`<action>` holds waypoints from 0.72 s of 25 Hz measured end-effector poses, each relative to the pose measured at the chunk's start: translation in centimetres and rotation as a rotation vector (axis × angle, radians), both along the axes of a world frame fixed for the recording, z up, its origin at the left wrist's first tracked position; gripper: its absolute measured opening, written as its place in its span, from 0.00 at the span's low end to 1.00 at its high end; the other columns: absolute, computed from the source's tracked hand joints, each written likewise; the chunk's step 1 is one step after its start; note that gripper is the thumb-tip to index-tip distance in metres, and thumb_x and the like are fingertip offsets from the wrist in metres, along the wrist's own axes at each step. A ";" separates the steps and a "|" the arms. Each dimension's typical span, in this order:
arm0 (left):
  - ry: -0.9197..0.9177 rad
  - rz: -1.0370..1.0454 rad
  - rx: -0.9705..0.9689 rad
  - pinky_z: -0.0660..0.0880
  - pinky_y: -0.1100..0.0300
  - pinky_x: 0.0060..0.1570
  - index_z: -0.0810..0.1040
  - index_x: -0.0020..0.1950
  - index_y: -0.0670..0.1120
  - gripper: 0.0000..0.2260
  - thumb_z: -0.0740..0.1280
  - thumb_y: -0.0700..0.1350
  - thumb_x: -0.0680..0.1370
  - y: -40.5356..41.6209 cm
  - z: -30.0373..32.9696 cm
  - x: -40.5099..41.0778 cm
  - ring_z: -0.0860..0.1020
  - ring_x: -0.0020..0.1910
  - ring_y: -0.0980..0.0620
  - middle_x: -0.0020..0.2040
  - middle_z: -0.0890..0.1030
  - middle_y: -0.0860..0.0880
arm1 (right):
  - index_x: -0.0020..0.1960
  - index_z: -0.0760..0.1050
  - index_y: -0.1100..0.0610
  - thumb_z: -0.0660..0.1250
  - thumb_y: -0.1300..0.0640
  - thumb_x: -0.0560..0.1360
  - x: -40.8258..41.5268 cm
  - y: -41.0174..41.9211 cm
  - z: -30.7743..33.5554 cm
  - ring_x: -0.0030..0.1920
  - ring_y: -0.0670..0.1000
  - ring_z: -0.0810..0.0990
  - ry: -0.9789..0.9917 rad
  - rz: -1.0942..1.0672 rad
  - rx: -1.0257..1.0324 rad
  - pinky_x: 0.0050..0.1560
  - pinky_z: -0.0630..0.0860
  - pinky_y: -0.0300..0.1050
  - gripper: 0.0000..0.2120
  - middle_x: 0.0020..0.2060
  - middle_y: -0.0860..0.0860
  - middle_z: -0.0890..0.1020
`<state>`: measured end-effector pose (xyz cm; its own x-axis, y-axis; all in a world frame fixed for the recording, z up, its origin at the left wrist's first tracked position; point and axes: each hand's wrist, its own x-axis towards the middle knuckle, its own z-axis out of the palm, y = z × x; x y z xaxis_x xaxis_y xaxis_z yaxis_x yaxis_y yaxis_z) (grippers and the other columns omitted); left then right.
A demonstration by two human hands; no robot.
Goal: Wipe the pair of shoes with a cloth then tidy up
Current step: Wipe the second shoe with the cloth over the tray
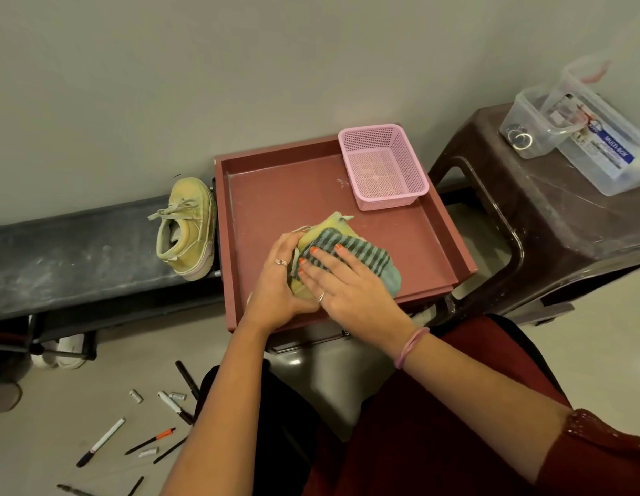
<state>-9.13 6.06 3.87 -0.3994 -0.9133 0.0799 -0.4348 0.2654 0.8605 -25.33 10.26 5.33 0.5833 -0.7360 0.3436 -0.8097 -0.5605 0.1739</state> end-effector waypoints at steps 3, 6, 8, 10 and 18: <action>0.010 0.015 0.014 0.60 0.76 0.64 0.60 0.69 0.61 0.47 0.78 0.36 0.58 -0.2 -0.3 0.2 0.63 0.65 0.73 0.66 0.61 0.66 | 0.65 0.74 0.58 0.58 0.64 0.74 -1.8 -2.4 0.8 0.64 0.57 0.74 -0.225 -0.189 0.059 0.66 0.69 0.54 0.21 0.63 0.53 0.77; -0.014 -0.009 0.026 0.61 0.77 0.62 0.62 0.68 0.62 0.46 0.78 0.35 0.59 -0.5 -0.2 -0.1 0.65 0.64 0.70 0.64 0.63 0.66 | 0.66 0.74 0.53 0.58 0.75 0.70 -3.3 -3.4 1.8 0.64 0.50 0.73 -0.698 -0.398 0.370 0.68 0.64 0.39 0.30 0.64 0.47 0.76; -0.021 -0.030 0.045 0.61 0.77 0.62 0.63 0.70 0.59 0.45 0.79 0.36 0.59 -0.8 -0.1 -0.1 0.65 0.65 0.68 0.65 0.65 0.61 | 0.66 0.74 0.52 0.55 0.76 0.70 -4.3 -3.3 2.0 0.63 0.45 0.73 -0.962 -0.403 0.554 0.67 0.65 0.34 0.31 0.62 0.43 0.75; -0.017 -0.036 0.061 0.61 0.75 0.64 0.64 0.70 0.56 0.44 0.78 0.38 0.59 -1.0 0.0 0.0 0.65 0.66 0.67 0.66 0.66 0.58 | 0.64 0.75 0.50 0.54 0.75 0.73 -5.2 -2.9 2.4 0.59 0.43 0.76 -1.268 -0.466 0.748 0.58 0.73 0.35 0.29 0.59 0.43 0.78; 0.081 0.054 0.123 0.65 0.54 0.70 0.56 0.70 0.67 0.48 0.76 0.43 0.58 -1.3 2.4 -1.3 0.65 0.71 0.52 0.69 0.66 0.51 | 0.65 0.75 0.53 0.55 0.75 0.71 -3.9 -2.8 7.9 0.52 0.34 0.74 -1.139 -0.389 0.624 0.60 0.67 0.27 0.29 0.56 0.41 0.77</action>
<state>-10.47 4.76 6.24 -0.3463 -0.9381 -0.0041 -0.3734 0.1338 0.9179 -29.24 7.44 13.27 -0.0784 -0.9960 0.0432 -0.4550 -0.0028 -0.8905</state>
